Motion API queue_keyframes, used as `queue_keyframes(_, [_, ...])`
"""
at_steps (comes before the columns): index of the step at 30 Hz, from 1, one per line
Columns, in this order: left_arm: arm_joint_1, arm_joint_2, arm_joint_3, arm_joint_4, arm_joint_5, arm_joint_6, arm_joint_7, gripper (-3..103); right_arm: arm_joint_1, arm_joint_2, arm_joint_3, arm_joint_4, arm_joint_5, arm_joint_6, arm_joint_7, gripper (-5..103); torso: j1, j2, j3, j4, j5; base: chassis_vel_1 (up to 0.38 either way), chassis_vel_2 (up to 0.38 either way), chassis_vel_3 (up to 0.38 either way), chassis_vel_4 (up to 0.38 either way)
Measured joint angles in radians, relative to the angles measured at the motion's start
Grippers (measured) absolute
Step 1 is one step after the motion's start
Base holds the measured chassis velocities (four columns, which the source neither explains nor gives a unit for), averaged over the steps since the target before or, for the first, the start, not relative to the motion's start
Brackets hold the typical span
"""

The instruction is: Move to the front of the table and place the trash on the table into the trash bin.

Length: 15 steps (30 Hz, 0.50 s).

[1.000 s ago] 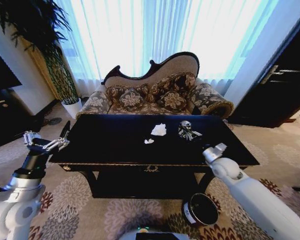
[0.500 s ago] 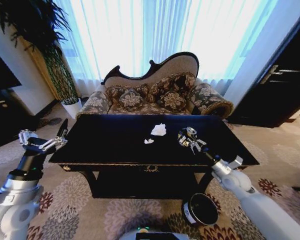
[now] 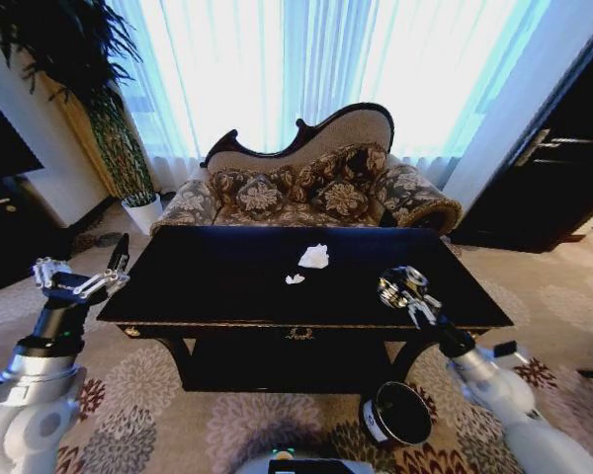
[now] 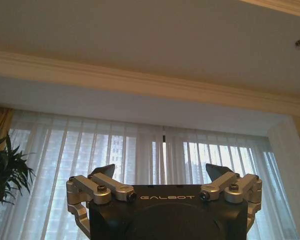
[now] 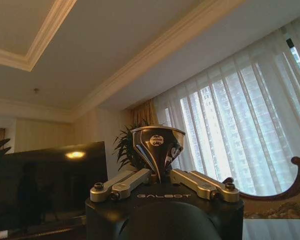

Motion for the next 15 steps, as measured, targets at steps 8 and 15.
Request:
queue_keyframes(8, [0.009, 0.000, -0.012, -0.021, -0.004, 0.002, 0.000, 100, -0.001, -0.031, 0.039, -0.077, -0.080, 0.027, -0.071, 0, 0.000, 0.000, 0.000, 0.0004, 0.0001, 0.000, 0.000, 0.000, 0.000])
queue_keyframes(15, [0.008, 0.011, -0.019, -0.015, -0.012, 0.008, -0.004, 100, -0.042, -0.072, 0.087, -0.239, -0.112, 0.049, -0.230, 0, 0.000, 0.000, 0.000, 0.0003, 0.0002, 0.000, 0.000, 0.000, 0.000])
